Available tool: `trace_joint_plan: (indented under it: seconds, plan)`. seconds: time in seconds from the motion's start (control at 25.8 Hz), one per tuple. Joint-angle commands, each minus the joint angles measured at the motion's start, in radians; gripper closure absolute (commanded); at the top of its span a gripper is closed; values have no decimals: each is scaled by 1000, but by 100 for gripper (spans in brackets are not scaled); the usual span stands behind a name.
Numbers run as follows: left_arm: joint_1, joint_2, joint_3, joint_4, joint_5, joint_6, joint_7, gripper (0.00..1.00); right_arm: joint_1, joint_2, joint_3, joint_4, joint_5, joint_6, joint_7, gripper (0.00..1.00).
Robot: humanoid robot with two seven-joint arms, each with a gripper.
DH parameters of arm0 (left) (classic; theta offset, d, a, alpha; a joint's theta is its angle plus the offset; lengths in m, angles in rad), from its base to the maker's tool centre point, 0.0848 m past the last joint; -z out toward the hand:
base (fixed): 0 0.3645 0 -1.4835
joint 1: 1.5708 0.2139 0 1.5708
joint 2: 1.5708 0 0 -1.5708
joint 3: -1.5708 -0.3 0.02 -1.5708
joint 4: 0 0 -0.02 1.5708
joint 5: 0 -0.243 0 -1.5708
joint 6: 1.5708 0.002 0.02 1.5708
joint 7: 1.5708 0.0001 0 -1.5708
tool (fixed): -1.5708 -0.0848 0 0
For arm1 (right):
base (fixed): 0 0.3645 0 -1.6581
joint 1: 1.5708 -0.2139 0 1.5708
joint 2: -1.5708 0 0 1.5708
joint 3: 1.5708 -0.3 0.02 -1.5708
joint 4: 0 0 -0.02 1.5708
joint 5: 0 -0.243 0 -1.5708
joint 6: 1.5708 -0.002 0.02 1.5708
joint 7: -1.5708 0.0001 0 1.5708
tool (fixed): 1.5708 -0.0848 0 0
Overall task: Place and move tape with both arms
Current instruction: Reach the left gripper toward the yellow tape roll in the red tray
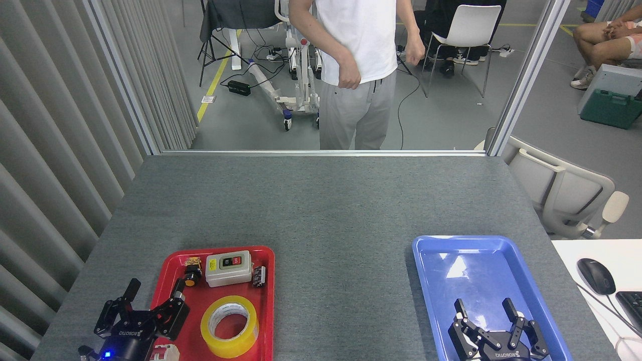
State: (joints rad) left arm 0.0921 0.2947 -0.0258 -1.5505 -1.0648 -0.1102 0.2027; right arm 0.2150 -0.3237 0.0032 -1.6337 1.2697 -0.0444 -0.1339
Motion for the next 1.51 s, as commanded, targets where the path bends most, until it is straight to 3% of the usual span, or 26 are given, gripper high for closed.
trace_joint_plan:
  seconds: [0.0, 0.85, 0.93, 1.05, 1.16, 1.24, 1.47]
  plan:
    - [-2, 1, 0, 18, 3, 3, 6, 0, 1, 0, 0, 0, 0, 0, 0, 0]
    - [-14, 1, 1, 21, 26, 33, -23, 0, 1, 0, 0, 0, 0, 1, 0, 0]
    - [-41, 8, -2, 17, 55, 27, -120, 0, 1, -1, 0, 0, 0, 3, 0, 0]
    - [-115, 29, -17, -11, 177, 27, -417, 0, 0, -1, 0, 0, 0, 3, 2, 0]
    - [-189, 115, -65, -43, 302, 33, -726, 0, 0, -1, 0, 0, 0, 1, 2, 0]
    - [-229, 155, -95, -53, 322, 33, -853, 0, 0, 0, 0, 0, 0, 1, 2, 0]
    - [-250, 169, -155, -40, 324, 38, -931, 0, 0, 2, 0, 0, 2, 0, 2, 0]
